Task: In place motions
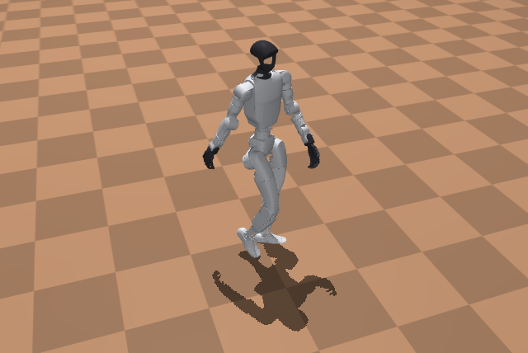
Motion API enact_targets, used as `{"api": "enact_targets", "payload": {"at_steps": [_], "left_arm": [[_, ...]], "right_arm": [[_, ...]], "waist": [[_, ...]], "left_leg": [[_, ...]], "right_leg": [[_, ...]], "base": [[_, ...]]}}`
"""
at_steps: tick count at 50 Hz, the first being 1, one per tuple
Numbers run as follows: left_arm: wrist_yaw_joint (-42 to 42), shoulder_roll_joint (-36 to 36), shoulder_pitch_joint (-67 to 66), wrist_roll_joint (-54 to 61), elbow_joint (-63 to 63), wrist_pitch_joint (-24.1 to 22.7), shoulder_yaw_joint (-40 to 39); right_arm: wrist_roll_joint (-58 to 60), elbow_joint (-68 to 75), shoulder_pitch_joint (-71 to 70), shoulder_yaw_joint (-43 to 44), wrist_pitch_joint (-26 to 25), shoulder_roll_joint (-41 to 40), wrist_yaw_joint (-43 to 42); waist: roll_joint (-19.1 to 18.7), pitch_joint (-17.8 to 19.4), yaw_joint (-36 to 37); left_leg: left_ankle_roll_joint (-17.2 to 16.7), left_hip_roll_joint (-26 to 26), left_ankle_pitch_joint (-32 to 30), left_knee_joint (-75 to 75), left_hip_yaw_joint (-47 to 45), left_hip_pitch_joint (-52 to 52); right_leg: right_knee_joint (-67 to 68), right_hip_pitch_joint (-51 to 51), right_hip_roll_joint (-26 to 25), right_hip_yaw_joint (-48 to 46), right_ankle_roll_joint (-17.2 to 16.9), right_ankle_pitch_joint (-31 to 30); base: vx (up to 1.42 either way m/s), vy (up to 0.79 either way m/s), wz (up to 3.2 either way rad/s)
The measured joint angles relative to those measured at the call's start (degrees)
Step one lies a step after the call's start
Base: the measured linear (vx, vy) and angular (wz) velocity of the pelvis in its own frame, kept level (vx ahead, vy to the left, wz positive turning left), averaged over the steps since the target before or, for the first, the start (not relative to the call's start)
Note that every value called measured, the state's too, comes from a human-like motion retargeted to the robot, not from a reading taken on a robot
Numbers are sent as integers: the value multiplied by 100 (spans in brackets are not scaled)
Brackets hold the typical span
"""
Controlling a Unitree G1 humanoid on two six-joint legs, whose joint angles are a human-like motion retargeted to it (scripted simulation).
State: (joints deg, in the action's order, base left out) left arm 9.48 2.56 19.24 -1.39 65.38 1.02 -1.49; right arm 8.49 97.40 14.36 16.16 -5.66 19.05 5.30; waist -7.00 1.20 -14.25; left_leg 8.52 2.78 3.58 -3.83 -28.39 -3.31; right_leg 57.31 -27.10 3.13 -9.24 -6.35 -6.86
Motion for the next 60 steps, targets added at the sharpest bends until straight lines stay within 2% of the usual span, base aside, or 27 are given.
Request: {"api": "enact_targets", "payload": {"at_steps": [2,3,4,5,7,8,9,10,12,14,17,20,25,30,33,35,37,38,40,42,43,46,48,50,55,58,60], "left_arm": [[-30,-119,-466,-30,471,83,-144],[-56,-161,-741,-63,733,138,-250],[-111,-182,-1058,-76,1010,167,-420],[-180,-192,-1396,-80,1296,182,-622],[-306,-149,-1980,-61,1881,207,-1124],[-331,-66,-2178,-2,2252,223,-1293],[-395,-9,-2348,110,2634,263,-1468],[-478,34,-2503,249,3021,316,-1644],[-402,141,-2960,481,3202,623,-2101],[24,208,-3475,521,3202,922,-2356],[413,297,-4231,-55,3202,1106,-2642],[346,364,-4809,-317,3202,1114,-2694],[199,330,-4711,36,3202,1092,-2969],[429,261,-4027,370,3153,893,-2719],[305,197,-3477,365,3021,802,-2317],[-48,158,-2930,384,2975,680,-1849],[-449,181,-2445,376,2842,635,-1360],[-667,149,-2131,363,2659,662,-1033],[-652,67,-1512,402,2167,763,-695],[-180,-21,-705,567,1075,625,-441],[44,-15,-348,670,576,509,-266],[340,381,658,428,-607,393,-85],[160,552,928,6,-1149,415,-242],[-348,591,1069,-189,-1704,339,-79],[-679,502,1116,-55,-2032,171,201],[-548,272,755,54,-1830,201,137],[-354,262,469,112,-1380,65,-95]], "right_arm": [[31,0,-364,-365,35,-164,-23],[71,0,-575,-598,33,-278,-58],[108,0,-835,-927,3,-439,-128],[142,0,-1117,-1303,-41,-625,-216],[222,-144,-1889,-1912,55,-1129,-279],[271,-576,-2225,-2106,192,-1365,-115],[303,-1166,-2513,-2351,312,-1564,162],[326,-1835,-2778,-2622,423,-1746,496],[484,-3032,-3501,-3197,604,-1967,1025],[759,-3957,-4214,-3582,841,-2122,1093],[726,-4810,-4885,-3803,1139,-2217,1115],[413,-5095,-5229,-3724,1313,-2304,1292],[297,-5106,-5351,-3550,1316,-2510,1385],[344,-4530,-4530,-3651,1358,-2448,1227],[686,-3998,-3723,-3587,1273,-2219,1248],[1106,-3421,-2970,-3266,1191,-1993,1257],[1479,-2775,-2323,-2768,1010,-1737,1282],[1705,-2274,-1959,-2379,848,-1545,1271],[2020,-1515,-1625,-1777,509,-1248,1180],[1819,-656,-1365,-1253,184,-804,887],[1614,-314,-1244,-1028,122,-571,776],[1021,0,-649,-656,-192,-60,697],[887,0,-248,-489,-313,143,494],[766,0,361,-113,-278,369,106],[439,0,878,464,-235,351,-117],[366,-2,621,348,-66,225,-152],[343,0,58,-12,-58,116,-103]], "waist": [[76,-95,177],[143,-127,221],[189,-134,261],[225,-127,299],[509,-391,429],[525,-422,763],[579,-282,1065],[652,-57,1351],[859,464,1651],[1176,905,1950],[1609,1126,2520],[1724,1025,2936],[1601,953,2838],[1096,220,2275],[848,-136,1795],[687,-341,1473],[541,-482,1223],[435,-594,1012],[133,-820,568],[57,-145,77],[0,239,-59],[-348,973,-870],[-516,1108,-1283],[-733,947,-1382],[-648,675,-1126],[-607,375,-886],[-245,302,-649]], "left_leg": [[-71,-92,145,-191,-201,61],[-41,-204,210,-359,-203,56],[-17,-213,185,-698,-269,22],[5,-170,116,-1123,-365,-27],[258,392,-622,-3414,-768,-1105],[506,899,-1118,-4641,-658,-1950],[496,946,-1251,-5523,-146,-2719],[358,763,-1202,-6233,567,-3448],[528,1693,-705,-7826,211,-4055],[628,2134,-363,-8905,99,-4719],[632,2252,-2,-9734,-72,-5588],[627,2414,-25,-9832,-278,-6053],[620,2329,-104,-9521,-259,-5784],[211,1461,-283,-7992,108,-4346],[-21,571,-390,-6005,273,-2959],[-185,-260,-837,-3689,674,-1668],[-256,-587,111,-1701,301,-487],[43,-588,437,-854,-532,29],[27,-407,282,-128,-117,-32],[21,-221,-26,-177,810,-262],[127,-180,-54,-196,847,-177],[175,424,-190,-373,696,-232],[218,594,-189,-516,1000,-430],[222,726,-224,-513,1219,-593],[129,746,-214,-391,1131,-465],[55,641,-202,-187,795,-370],[15,291,-144,-11,326,-19]], "right_leg": [[-1594,1041,-134,-87,-34,-228],[-2584,1624,-218,-152,-225,-336],[-3335,2122,-209,-455,-60,354],[-3966,2577,-154,-878,282,1445],[-4658,2603,141,-1486,558,1293],[-4803,2429,64,-976,366,1130],[-4858,2343,20,-456,263,981],[-4870,2301,-9,68,204,838],[-4740,2273,177,-246,320,700],[-4594,2251,310,190,369,687],[-4415,2098,713,657,311,648],[-4349,1924,982,431,386,591],[-4440,2016,938,411,392,587],[-4922,2310,494,-63,330,621],[-4983,2498,330,-629,330,781],[-4835,2605,222,-903,375,978],[-4396,2569,118,-1303,492,985],[-3905,2449,147,-1684,549,726],[-2339,1521,616,-2222,433,-344],[-78,-62,253,-566,298,-912],[836,-458,375,-534,461,-665],[2814,-1872,420,-415,304,-119],[3447,-2672,333,-433,271,125],[3893,-3582,320,-579,278,343],[3521,-3588,422,-650,290,496],[2609,-2588,286,-512,174,398],[1896,-1641,162,-163,144,349]], "base": [[30,-2,-86],[38,-7,-69],[46,-12,-75],[41,-9,-73],[17,-5,-96],[-6,-7,-174],[-16,-6,-217],[-23,-4,-198],[-30,-8,-163],[-20,-13,-155],[14,-6,-125],[23,6,-48],[1,5,32],[11,1,91],[7,-1,123],[6,0,123],[7,-2,138],[-9,2,186],[-46,12,197],[-73,23,160],[-61,31,132],[-43,18,155],[-5,2,91],[22,-3,35],[9,-9,-17],[11,-4,-92],[16,-3,-129]]}}
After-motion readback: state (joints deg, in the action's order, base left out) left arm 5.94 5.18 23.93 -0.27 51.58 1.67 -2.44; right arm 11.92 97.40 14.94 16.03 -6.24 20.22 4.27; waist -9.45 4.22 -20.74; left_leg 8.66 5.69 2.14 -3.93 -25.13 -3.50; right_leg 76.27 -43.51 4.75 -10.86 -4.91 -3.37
